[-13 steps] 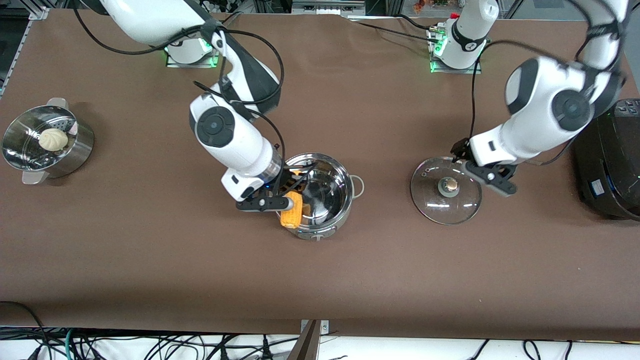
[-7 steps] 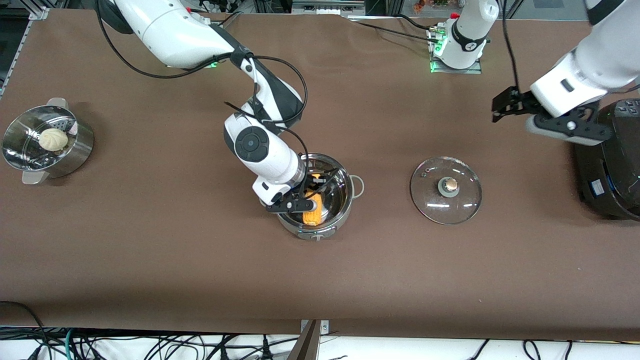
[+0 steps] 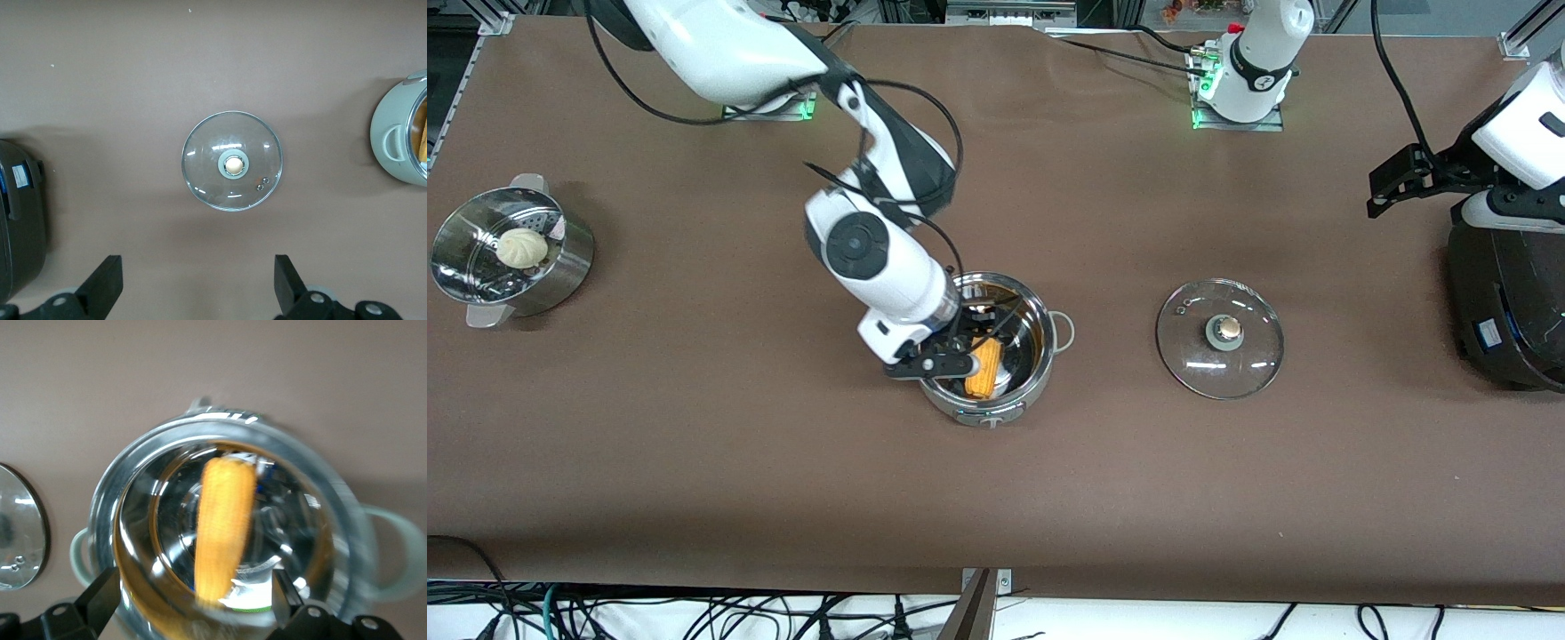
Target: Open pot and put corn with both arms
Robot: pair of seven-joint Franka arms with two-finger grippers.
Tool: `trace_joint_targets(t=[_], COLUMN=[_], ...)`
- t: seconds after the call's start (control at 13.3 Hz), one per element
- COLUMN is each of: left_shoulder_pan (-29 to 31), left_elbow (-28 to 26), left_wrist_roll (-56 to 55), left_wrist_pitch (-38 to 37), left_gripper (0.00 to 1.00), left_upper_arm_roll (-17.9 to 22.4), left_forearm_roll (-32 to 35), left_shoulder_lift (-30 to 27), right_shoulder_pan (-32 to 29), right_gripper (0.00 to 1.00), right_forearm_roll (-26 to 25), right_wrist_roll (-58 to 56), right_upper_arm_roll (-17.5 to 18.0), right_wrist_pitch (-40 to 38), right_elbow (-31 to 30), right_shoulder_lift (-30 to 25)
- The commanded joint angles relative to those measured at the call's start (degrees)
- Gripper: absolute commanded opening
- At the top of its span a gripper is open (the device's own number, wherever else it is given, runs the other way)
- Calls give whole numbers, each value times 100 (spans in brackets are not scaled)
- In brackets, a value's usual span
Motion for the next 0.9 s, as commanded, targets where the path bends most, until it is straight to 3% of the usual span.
trace_joint_targets(t=[0.0, 0.15, 0.38, 0.53, 0.82], left_shoulder_pan=[14, 14, 14, 14, 14], left_elbow=[222, 222, 222, 222, 222], left_wrist_roll=[-110, -327, -435, -435, -426], left_wrist_pitch=[-91, -3, -3, -3, -3], left_gripper=[100, 100, 100, 100, 100], left_upper_arm_roll=[-26, -26, -26, -26, -26], left_forearm_roll=[-95, -103, -112, -104, -104], left_shoulder_lift=[239, 310, 328, 319, 328], right_shoulder_pan=[-845, -1452, -2252, -2431, -2545], right_gripper=[100, 100, 100, 100, 100], right_forearm_roll=[-29, -12, -29, -29, -161], right_wrist_roll=[-26, -86, -1663, -2213, -2266], right_upper_arm_roll=[-41, -242, -462, -839, -1401], right_wrist_pitch=[-1117, -1716, -2630, -2668, -2466], right_elbow=[-192, -192, -175, -279, -1683], right_shoulder_lift=[-909, -1217, -1534, -1859, -3123])
